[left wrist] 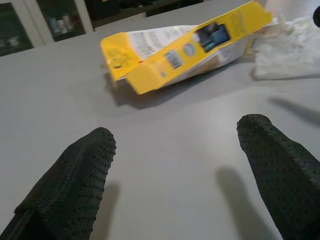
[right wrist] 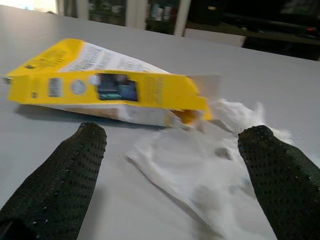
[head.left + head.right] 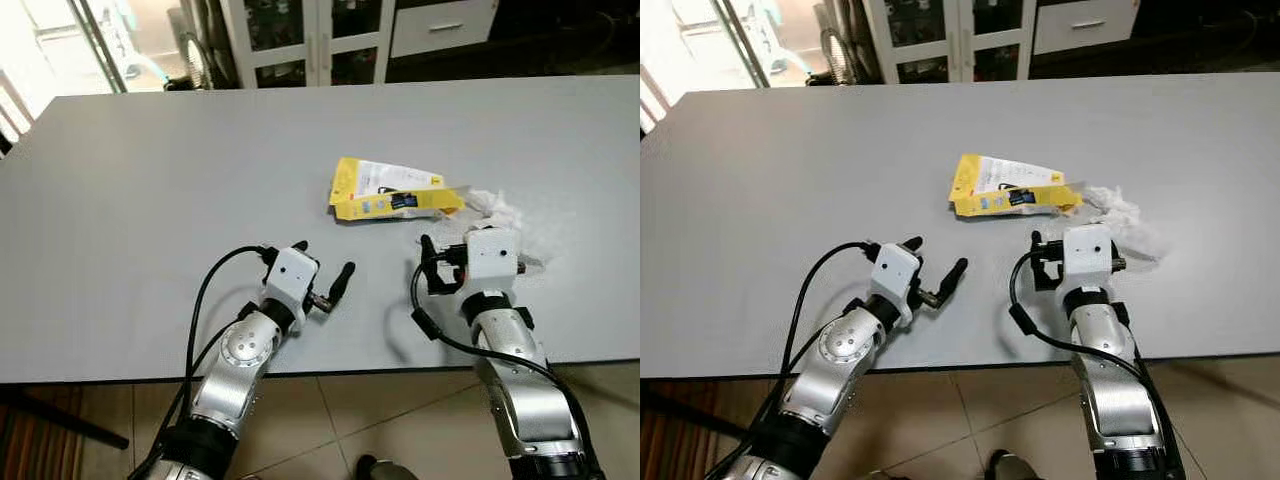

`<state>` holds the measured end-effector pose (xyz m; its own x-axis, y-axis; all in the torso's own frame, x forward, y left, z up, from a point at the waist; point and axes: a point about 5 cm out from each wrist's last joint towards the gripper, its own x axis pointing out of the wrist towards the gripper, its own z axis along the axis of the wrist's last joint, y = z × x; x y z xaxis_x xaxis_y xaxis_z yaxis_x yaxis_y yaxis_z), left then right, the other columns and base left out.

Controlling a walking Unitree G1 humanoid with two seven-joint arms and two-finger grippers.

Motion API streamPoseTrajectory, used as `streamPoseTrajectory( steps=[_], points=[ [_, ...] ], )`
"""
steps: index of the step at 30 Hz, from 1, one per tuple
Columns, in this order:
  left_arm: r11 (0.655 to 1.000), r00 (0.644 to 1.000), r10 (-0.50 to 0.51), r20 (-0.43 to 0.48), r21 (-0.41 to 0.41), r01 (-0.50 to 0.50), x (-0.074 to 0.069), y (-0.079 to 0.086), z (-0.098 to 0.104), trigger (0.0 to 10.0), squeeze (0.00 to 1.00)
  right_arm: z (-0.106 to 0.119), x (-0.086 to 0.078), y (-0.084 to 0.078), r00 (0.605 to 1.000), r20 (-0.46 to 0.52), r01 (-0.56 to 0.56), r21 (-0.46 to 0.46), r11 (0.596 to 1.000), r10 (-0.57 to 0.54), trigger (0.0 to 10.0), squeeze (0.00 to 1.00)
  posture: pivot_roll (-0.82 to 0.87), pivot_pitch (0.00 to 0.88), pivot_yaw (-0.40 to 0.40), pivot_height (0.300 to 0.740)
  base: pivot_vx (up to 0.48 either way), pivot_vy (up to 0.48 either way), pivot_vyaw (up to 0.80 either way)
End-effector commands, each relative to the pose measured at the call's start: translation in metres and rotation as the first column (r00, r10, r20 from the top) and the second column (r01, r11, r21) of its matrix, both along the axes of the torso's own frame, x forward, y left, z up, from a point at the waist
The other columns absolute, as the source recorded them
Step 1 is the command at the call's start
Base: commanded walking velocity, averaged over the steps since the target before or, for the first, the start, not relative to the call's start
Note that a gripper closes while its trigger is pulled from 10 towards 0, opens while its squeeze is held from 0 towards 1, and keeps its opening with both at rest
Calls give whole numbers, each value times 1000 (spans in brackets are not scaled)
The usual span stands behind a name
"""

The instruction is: Picking trash to rubbish bin

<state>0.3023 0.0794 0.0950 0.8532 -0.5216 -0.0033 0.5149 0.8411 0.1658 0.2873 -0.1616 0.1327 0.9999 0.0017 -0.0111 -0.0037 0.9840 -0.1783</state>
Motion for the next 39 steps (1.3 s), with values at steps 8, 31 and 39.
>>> streamPoseTrajectory(
  steps=[8,31,39],
  points=[
    [1000,1000,-4,-5,4,4,0,1,0,10000,0,2,0,2,1000,16,-4,-29,1000,4,10000,0,-87,79,48,740,480,0,0],
    [1000,1000,-16,-6,-14,16,-2,2,0,10000,0,1,-2,7,999,27,-41,-52,998,42,10000,0,-85,79,51,740,142,0,0],
    [1000,1000,-21,-8,-10,20,-3,3,-1,10000,0,18,8,-4,993,57,-94,-109,990,101,10000,0,-84,83,52,740,0,0,0]
  ],
)
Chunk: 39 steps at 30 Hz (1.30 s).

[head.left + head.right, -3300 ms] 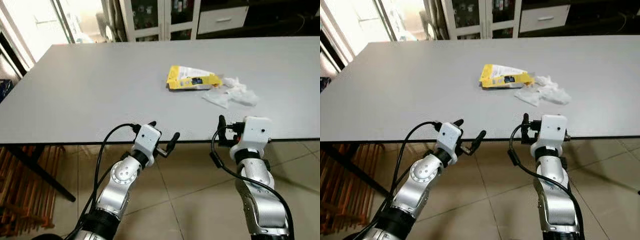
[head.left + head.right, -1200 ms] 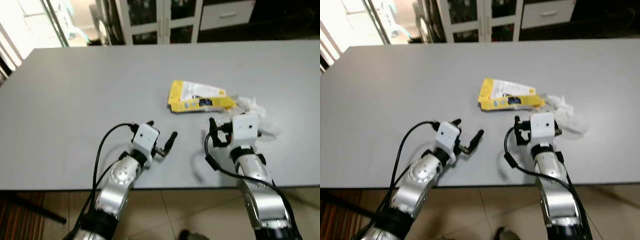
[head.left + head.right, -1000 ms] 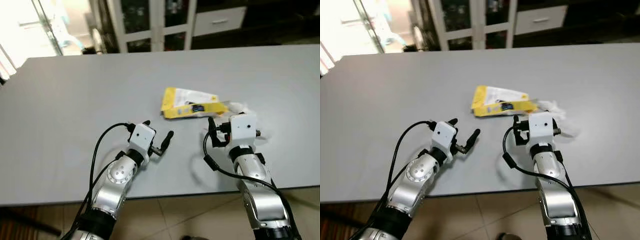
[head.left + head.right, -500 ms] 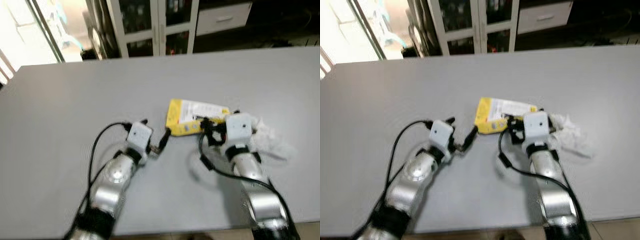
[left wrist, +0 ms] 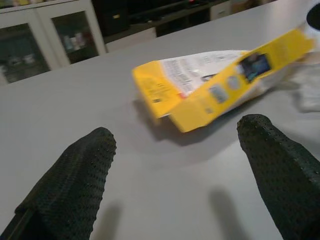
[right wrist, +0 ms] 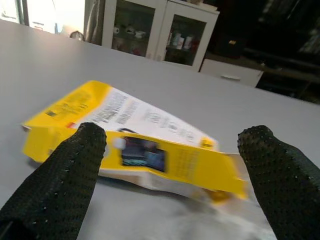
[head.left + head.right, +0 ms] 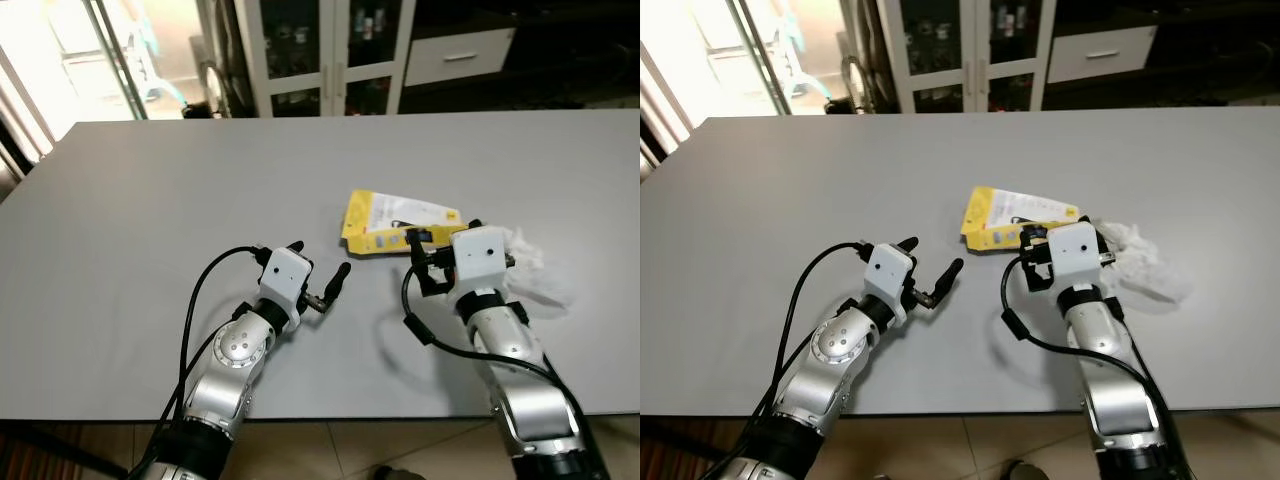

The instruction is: Picking trash to rubbish bin

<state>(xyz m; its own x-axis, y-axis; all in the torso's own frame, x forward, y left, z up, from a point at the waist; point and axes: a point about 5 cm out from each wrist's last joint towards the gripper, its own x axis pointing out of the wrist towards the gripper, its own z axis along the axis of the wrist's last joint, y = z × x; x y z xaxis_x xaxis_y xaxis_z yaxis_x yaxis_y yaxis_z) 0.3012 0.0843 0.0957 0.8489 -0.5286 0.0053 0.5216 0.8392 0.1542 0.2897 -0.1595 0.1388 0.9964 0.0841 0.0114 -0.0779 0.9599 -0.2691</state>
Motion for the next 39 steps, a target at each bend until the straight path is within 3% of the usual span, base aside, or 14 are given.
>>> streamPoseTrajectory(
  steps=[1,5,6,11,16,19,22,24,29,39],
  points=[
    [1000,1000,-12,-10,4,12,-2,-2,-1,10000,0,12,6,-6,999,35,-17,-13,1000,17,10000,0,-84,83,52,740,0,0,0],
    [1000,1000,-12,-12,5,12,-3,-1,-2,10000,0,19,12,-12,996,43,-69,-52,996,72,10000,0,-76,96,57,740,0,0,0],
    [1000,1000,-13,-15,8,13,-5,1,-3,10000,0,22,17,-15,987,23,-157,-90,984,159,10000,0,-69,106,61,740,0,0,0],
    [1000,1000,-13,-22,16,13,-9,3,-4,10000,0,22,23,-20,956,-58,-293,-147,945,287,10000,0,-60,116,67,740,0,0,0],
    [1000,1000,-13,-23,19,14,-10,4,-4,10000,0,19,26,-16,881,-156,-472,-215,855,447,10000,0,-57,120,67,740,0,0,0],
    [1000,1000,-12,-25,18,13,-10,3,-4,10000,0,23,31,-10,836,-184,-547,-201,812,518,10000,0,-56,122,65,740,0,0,0],
    [1000,1000,-12,-26,17,12,-10,3,-4,10000,0,23,34,-11,828,-190,-559,-201,805,527,10000,0,-56,122,65,740,0,0,0],
    [1000,1000,-9,-29,16,9,-11,3,-5,10000,0,25,42,-14,818,-210,-575,-248,780,536,10000,0,-51,126,59,740,0,0,0],
    [1000,999,0,-33,14,0,-13,5,-5,10000,0,45,58,-20,835,-169,-550,-299,780,524,10000,0,-39,132,52,740,0,0,0],
    [1000,999,7,-38,15,-7,-15,6,-6,10000,0,59,65,-19,839,-110,-536,-327,778,532,10000,0,-37,138,54,740,0,0,0]
  ],
)
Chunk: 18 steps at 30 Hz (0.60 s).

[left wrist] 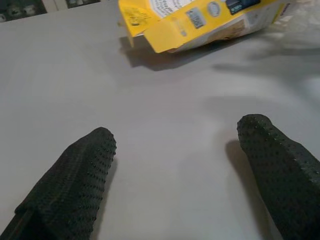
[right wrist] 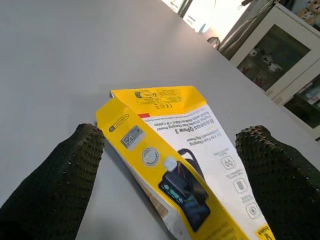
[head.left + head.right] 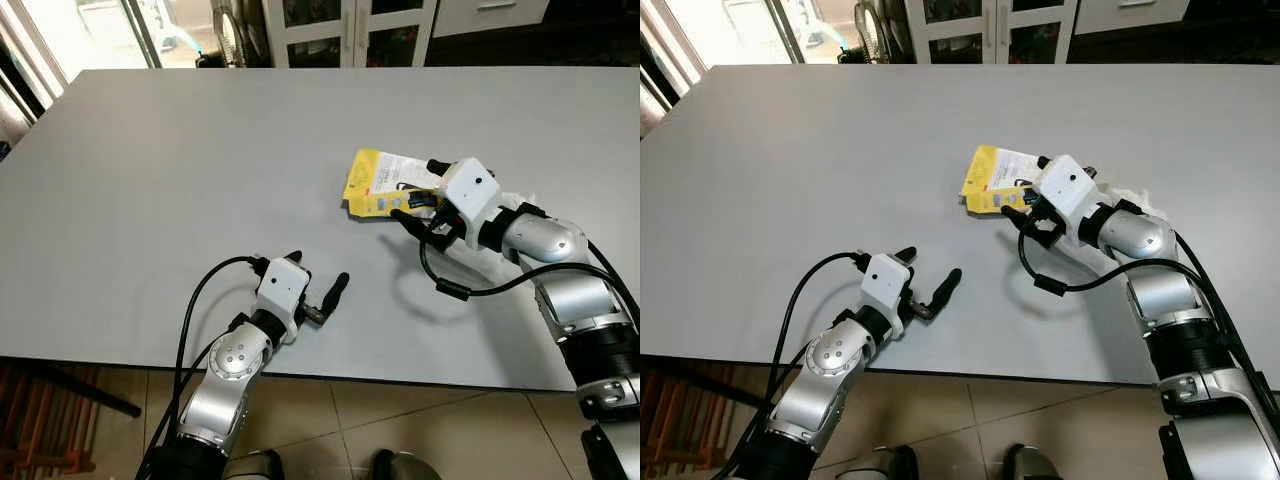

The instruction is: Picking trash to rubbish bin

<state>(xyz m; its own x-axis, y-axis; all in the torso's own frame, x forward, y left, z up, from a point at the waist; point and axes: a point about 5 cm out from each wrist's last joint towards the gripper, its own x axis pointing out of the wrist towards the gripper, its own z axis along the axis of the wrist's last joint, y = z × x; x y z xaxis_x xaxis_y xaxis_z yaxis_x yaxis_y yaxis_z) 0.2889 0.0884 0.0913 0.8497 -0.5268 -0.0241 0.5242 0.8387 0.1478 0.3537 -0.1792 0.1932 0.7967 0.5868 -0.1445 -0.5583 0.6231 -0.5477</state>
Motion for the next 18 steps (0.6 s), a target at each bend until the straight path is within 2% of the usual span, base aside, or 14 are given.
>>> streamPoseTrajectory(
  steps=[1,6,14,18],
  points=[
    [1000,1000,5,-10,5,-5,-3,2,-2,10000,0,5,1,1,1000,21,-22,3,1000,22,10000,0,-37,139,54,740,0,0,0],
    [1000,1000,-4,-21,12,4,-6,3,-3,10000,0,6,7,-2,999,0,-45,-18,999,45,10000,0,-30,154,56,740,0,0,0],
    [999,999,-2,-45,32,4,-17,11,-6,10000,0,23,23,-12,999,-34,-43,-21,999,42,10000,0,14,191,59,740,0,0,0],
    [999,998,-2,-57,42,4,-20,14,-7,10000,0,21,30,-20,994,-102,-28,-14,999,27,10000,0,33,199,57,740,0,0,0]
  ],
)
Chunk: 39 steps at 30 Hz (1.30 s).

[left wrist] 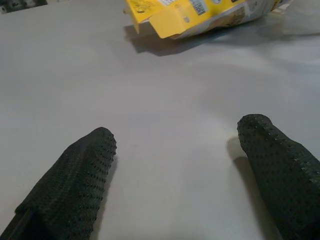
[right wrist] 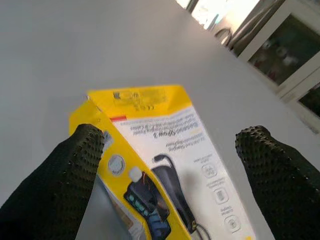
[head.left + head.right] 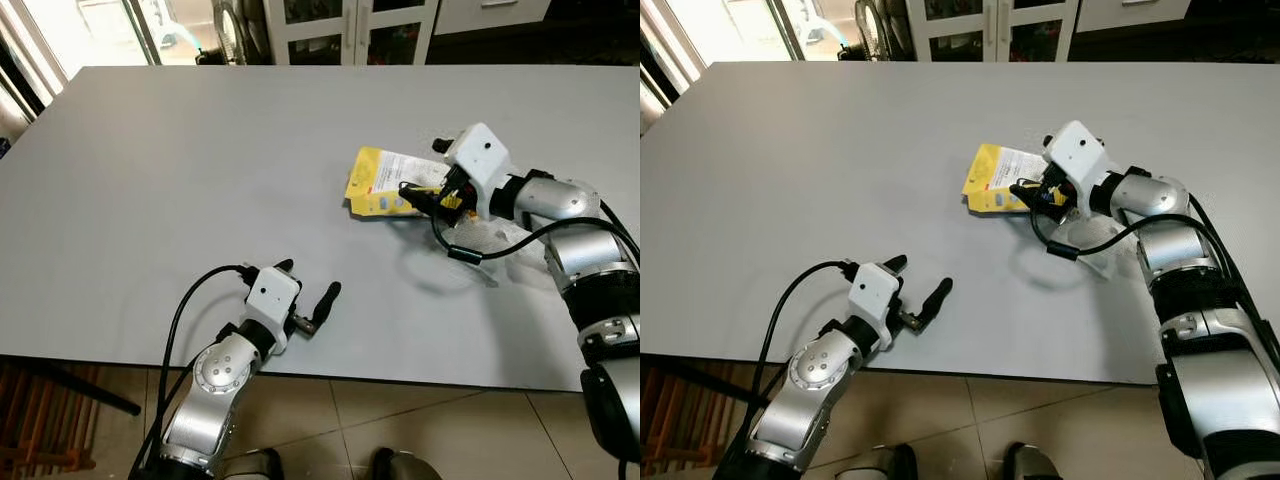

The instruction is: Picking trash to rubbish bin

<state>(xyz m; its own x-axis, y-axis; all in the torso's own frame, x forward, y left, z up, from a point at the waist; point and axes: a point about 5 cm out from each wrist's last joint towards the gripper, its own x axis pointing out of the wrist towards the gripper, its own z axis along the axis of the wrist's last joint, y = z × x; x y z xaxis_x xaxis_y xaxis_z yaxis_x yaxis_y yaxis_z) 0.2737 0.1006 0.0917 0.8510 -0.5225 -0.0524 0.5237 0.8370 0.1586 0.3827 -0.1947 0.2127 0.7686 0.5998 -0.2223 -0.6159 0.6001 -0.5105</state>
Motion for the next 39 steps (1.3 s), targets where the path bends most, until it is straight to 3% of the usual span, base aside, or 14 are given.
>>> streamPoseTrajectory(
  steps=[1,15,23,24,25,26,39],
  points=[
    [1000,999,-9,-42,18,9,-5,2,-7,10000,0,0,1,-5,999,-33,-8,5,1000,8,10000,0,33,199,57,740,0,0,0],
    [992,990,-129,-49,-15,128,-11,-1,2,10000,0,-11,1,-23,989,-149,-20,-67,998,9,10000,0,33,193,57,740,0,0,0],
    [985,983,-171,-60,-11,171,-13,-4,2,10000,0,-21,-3,-30,973,-231,-21,-56,998,8,10000,0,28,194,56,740,0,0,0],
    [985,983,-173,-61,-11,172,-13,-3,2,10000,0,-23,-4,-31,970,-242,-27,-51,998,14,5647,0,28,193,56,740,0,0,0],
    [985,983,-173,-61,-11,173,-13,-3,2,10000,0,-25,-4,-31,969,-248,-31,-49,998,18,5647,0,29,192,56,740,0,0,0],
    [985,983,-175,-62,-11,174,-13,-3,2,10000,0,-28,-5,-30,966,-257,-37,-39,999,26,0,0,29,191,56,740,0,0,0],
    [981,978,-196,-76,-14,196,-13,-5,2,10000,0,-35,-8,-26,960,-274,-70,-17,997,62,0,0,23,184,57,740,0,0,0]
  ],
)
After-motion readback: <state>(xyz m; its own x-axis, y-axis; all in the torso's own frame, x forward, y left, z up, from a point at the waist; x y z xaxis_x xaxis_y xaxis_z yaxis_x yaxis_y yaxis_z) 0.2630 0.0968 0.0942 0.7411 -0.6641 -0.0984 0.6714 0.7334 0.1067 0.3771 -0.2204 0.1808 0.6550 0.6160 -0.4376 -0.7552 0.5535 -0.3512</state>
